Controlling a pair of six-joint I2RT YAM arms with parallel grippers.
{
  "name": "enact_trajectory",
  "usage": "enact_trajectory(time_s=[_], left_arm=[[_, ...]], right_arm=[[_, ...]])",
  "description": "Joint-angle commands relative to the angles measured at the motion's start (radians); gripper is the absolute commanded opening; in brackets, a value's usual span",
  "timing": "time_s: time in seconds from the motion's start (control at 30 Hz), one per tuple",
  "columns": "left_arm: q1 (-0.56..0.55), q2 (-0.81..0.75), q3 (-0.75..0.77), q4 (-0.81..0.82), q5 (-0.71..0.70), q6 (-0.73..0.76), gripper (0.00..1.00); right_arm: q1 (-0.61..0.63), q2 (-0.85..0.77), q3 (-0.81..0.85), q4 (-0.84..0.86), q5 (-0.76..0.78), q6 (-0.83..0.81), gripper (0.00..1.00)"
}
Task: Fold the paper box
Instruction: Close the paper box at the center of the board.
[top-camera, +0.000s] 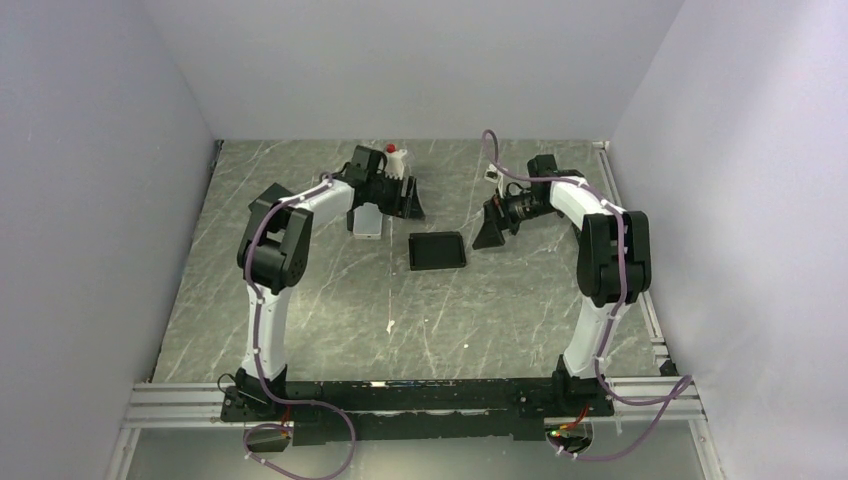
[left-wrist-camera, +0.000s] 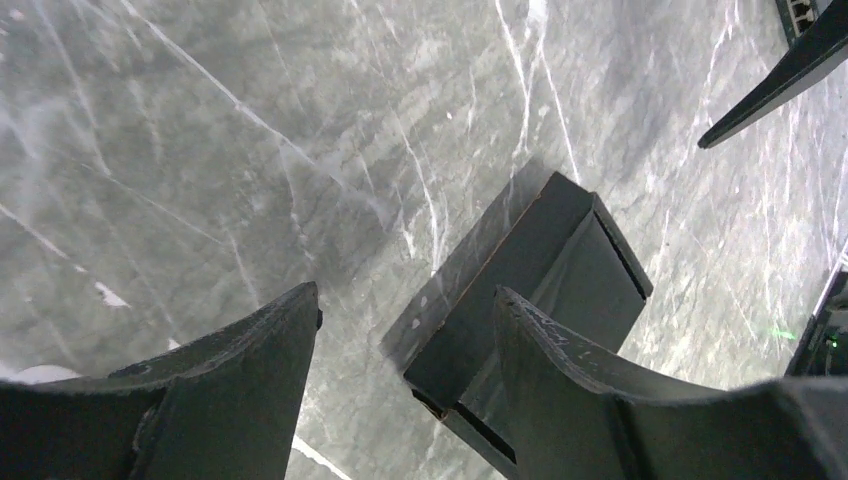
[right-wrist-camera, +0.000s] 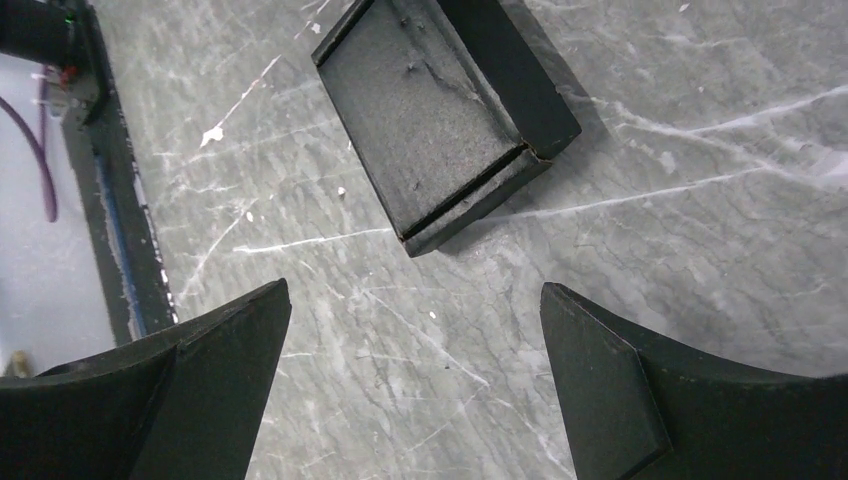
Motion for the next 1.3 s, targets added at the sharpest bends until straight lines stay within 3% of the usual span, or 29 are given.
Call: enact_trajectory(time_s=[0.0, 0.07, 0.13, 0.27, 0.33, 0.37, 0.67, 0.83, 1.0, 1.27], left_arm=[[0.003, -0.14, -0.039, 0.06, -0.041, -0.009, 0.66], [0.0, -0.169, -0.084, 0.092, -0.02, -0.03, 0.62], [-0.009, -0.18, -0.115, 0.108, -0.006, -0.026, 0.56], [-0.023, -0.098, -0.055, 0.056, 0.035, 0.0, 0.42], [-0.029, -0.04, -0.008, 0.029, 0.075, 0.001, 0.32], [-0.034, -0.018, 0.007, 0.026, 0.08, 0.001, 0.3], [-0.063, 0.058, 0.004, -0.007, 0.075, -0.003, 0.26], [-0.071, 0.012, -0.078, 0.001, 0.074, -0.03, 0.25], [-0.097, -0.062, -0.2, 0.022, 0.066, -0.078, 0.25], [-0.175, -0.161, -0.379, 0.135, 0.026, -0.21, 0.25]], right_arm=[[0.044, -0.077, -0.01, 0.077, 0.036, -0.018, 0.99], [0.079, -0.088, -0.024, 0.096, 0.039, -0.002, 0.95], [0.122, -0.09, -0.037, 0.113, 0.064, 0.033, 0.82], [0.146, -0.049, -0.021, 0.018, 0.021, 0.046, 0.27], [0.154, -0.058, -0.051, 0.003, 0.019, 0.038, 0.07], [0.164, -0.075, -0.083, 0.022, 0.036, 0.055, 0.02], [0.257, -0.155, -0.294, 0.236, 0.179, 0.335, 0.0], [0.249, -0.109, -0.275, 0.317, 0.359, 0.489, 0.0], [0.208, -0.072, -0.23, 0.329, 0.478, 0.49, 0.0], [0.199, -0.077, -0.201, 0.337, 0.543, 0.424, 0.04]])
